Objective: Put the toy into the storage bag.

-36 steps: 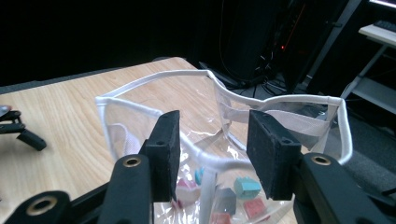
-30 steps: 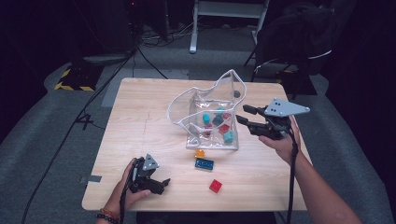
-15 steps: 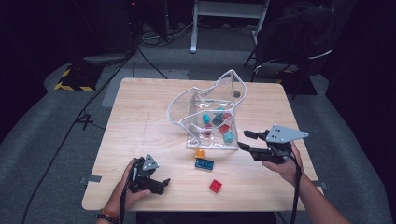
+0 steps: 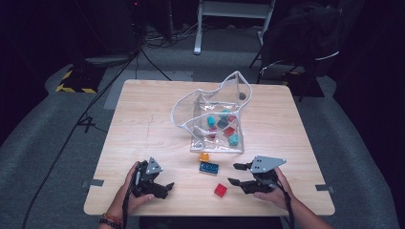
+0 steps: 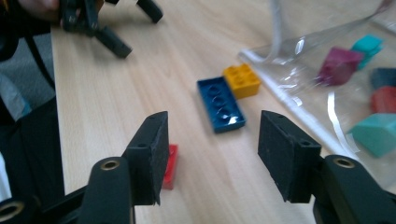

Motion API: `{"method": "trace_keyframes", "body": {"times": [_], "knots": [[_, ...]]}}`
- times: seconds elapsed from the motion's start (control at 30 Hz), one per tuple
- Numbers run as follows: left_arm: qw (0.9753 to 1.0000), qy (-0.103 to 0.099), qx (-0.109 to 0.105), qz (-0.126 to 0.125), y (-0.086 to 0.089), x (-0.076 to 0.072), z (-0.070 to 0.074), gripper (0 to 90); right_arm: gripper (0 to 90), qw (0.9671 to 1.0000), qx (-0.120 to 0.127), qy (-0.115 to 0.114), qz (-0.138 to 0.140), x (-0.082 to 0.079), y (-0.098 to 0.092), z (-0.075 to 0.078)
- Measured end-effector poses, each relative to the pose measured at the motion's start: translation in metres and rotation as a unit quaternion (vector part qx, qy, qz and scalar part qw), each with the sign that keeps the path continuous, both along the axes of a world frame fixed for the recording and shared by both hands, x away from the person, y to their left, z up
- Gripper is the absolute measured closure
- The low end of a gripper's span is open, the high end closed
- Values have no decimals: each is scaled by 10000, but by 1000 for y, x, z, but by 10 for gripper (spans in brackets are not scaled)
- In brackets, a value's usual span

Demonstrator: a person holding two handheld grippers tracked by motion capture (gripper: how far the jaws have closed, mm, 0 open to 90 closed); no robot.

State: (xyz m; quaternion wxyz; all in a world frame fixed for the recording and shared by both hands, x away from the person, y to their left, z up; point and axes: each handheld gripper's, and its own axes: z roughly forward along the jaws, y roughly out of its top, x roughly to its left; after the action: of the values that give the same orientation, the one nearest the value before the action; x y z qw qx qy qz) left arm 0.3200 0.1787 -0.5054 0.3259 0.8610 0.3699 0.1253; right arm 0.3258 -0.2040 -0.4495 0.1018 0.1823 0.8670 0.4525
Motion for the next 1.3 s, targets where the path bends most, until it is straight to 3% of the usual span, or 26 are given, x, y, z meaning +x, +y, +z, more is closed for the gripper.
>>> {"method": "trace_keyframes", "body": {"times": [0.33,0.5,0.63,0.77,1.03,1.1,1.3], "knots": [[10000,0,1,0,0,0,0,2,374,9987,-185,347,326,-14,19,-33],[10000,-2,1,0,0,0,0,2,371,9981,-373,341,360,-17,29,-46],[10000,-1,1,-1,0,0,0,2,427,9979,-504,246,321,-17,35,-54],[10000,-1,2,0,0,0,0,2,585,9985,-448,172,266,-17,35,-54],[10000,0,0,0,0,0,0,2,592,9991,-363,159,161,-15,28,-50],[10000,-1,0,-1,0,0,0,2,591,9993,-262,222,114,-12,23,-46],[10000,0,-1,0,0,0,0,2,592,9998,-75,104,-137,-2,4,-27]]}}
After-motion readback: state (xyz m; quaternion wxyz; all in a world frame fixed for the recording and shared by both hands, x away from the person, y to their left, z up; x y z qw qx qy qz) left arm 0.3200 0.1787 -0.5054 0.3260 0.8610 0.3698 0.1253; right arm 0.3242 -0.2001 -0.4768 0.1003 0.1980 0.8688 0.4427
